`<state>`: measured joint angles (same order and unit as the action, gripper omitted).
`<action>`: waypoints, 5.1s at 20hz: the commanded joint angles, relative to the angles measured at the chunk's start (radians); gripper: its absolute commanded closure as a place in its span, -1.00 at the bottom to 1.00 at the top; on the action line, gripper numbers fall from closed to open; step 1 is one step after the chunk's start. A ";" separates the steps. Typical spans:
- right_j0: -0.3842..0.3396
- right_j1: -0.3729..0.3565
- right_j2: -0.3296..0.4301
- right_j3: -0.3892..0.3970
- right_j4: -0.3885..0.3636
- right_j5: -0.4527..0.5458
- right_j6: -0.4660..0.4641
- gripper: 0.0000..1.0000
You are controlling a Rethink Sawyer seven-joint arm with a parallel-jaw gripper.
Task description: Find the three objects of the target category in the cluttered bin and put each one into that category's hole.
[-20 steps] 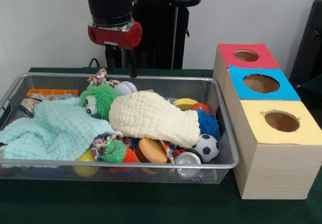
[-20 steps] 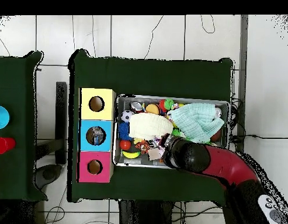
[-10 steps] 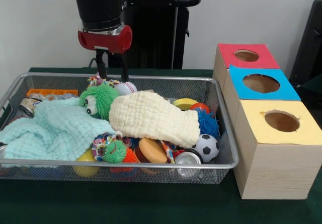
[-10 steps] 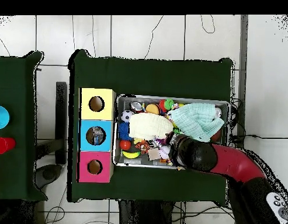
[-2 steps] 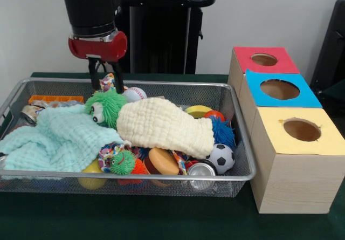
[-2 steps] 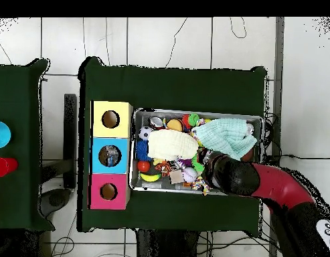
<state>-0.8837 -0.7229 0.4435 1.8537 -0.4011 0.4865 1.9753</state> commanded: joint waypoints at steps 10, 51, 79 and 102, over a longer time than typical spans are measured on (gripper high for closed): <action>-0.142 0.131 0.110 -0.084 -0.248 0.106 -0.359 -1.00; -0.111 0.204 0.230 -0.243 -0.278 0.168 -0.275 -1.00; -0.103 0.181 0.134 -0.231 -0.453 0.291 -0.321 -1.00; -0.139 0.197 0.129 -0.089 -0.419 0.273 -0.249 -1.00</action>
<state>-1.0178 -0.5364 0.6089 1.6719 -0.8001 0.6590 1.9401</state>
